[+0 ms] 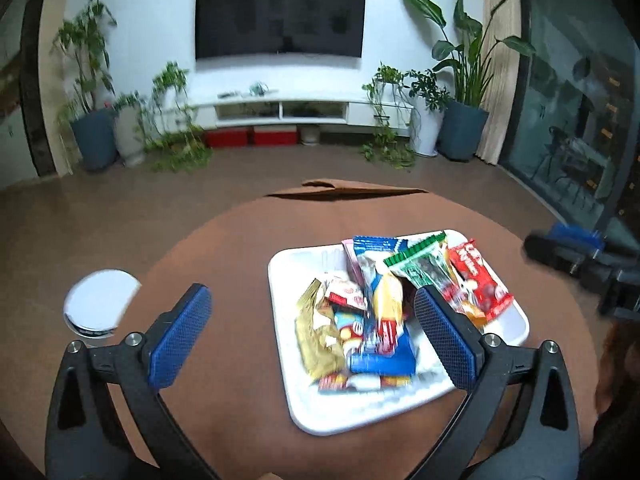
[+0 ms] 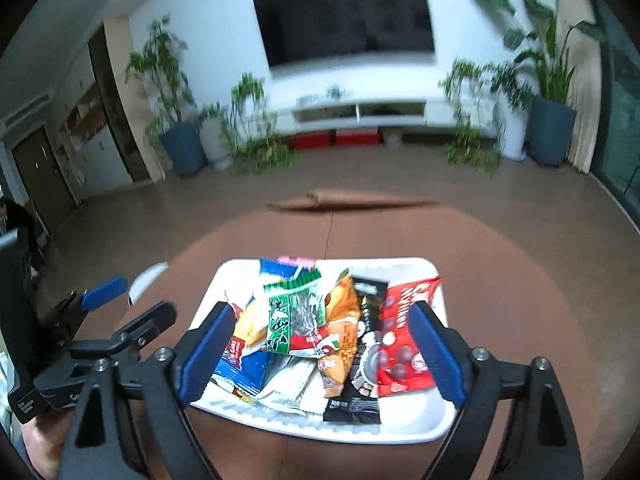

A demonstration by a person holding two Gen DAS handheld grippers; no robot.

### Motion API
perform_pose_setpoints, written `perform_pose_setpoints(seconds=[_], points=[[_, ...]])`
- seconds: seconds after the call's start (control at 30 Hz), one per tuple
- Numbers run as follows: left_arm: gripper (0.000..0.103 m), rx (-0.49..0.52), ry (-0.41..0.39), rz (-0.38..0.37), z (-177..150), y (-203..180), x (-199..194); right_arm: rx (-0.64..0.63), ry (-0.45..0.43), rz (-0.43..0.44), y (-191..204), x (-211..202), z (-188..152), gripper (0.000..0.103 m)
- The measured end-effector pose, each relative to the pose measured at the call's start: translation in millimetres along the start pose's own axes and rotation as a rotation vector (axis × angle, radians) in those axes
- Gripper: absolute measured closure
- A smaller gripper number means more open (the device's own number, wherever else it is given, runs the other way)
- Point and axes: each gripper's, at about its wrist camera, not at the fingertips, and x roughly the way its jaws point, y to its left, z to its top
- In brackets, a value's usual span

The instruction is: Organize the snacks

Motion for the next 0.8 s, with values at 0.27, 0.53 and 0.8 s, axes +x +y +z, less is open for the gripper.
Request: perform_pose_setpoints(seconds=[0.27,0.53,0.8], points=[[0.0,0.071,-0.178,0.439,-43,-40,-100,-0.091,-0.414,-0.081,15,-113,-26,0.0],[0.0,0.023,-0.092,0.272,-81,-62,-156,-0.228,-0.503,-0.186,42,-181,-52,0.0],[0.0,-0.034,0.04,0.176,-131,-81,-176,-0.058,-0.295,-0.135,22,-194,-86,0.0]])
